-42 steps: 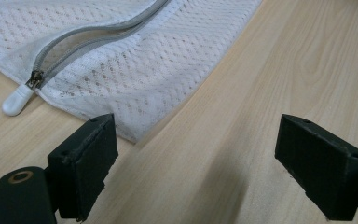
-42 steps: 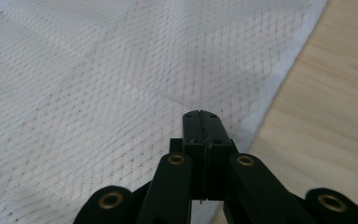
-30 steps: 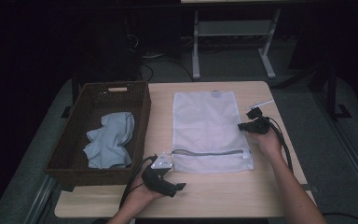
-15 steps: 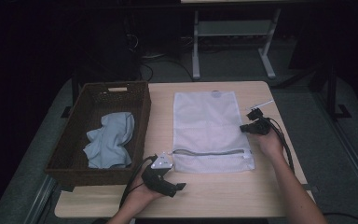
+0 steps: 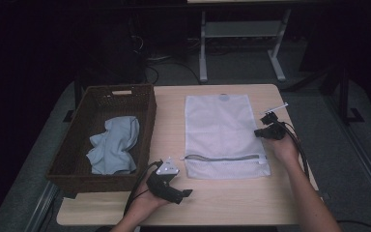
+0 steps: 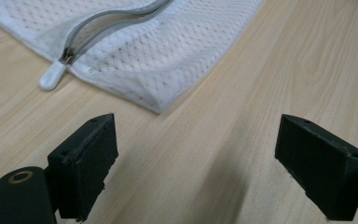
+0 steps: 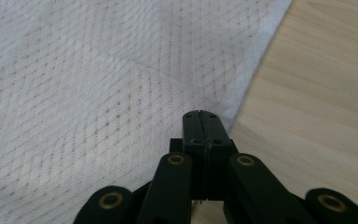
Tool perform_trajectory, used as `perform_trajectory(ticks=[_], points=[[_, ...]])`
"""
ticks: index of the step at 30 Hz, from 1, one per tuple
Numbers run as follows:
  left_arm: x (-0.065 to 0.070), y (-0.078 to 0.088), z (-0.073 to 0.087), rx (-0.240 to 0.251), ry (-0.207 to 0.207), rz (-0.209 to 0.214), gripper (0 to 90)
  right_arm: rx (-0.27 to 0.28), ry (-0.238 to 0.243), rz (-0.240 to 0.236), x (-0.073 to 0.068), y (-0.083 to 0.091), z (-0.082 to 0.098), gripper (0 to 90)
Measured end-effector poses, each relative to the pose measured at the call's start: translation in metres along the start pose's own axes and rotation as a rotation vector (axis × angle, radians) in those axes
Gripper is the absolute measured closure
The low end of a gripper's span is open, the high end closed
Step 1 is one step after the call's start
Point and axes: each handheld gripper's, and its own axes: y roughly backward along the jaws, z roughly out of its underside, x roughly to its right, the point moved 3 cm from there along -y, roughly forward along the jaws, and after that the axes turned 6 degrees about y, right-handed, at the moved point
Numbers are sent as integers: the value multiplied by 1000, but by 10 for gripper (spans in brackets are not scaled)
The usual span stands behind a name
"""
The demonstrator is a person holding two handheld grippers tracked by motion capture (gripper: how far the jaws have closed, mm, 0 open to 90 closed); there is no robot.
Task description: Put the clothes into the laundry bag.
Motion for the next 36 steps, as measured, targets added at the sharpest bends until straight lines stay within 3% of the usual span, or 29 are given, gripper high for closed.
perform_trajectory(ticks=[23,36], points=[[0,0,0,3,6,-1,124,-34,-44,52,31,16,20,895],[-1,0,0,4,7,0,125,-43,-92,82,51,25,32,895]])
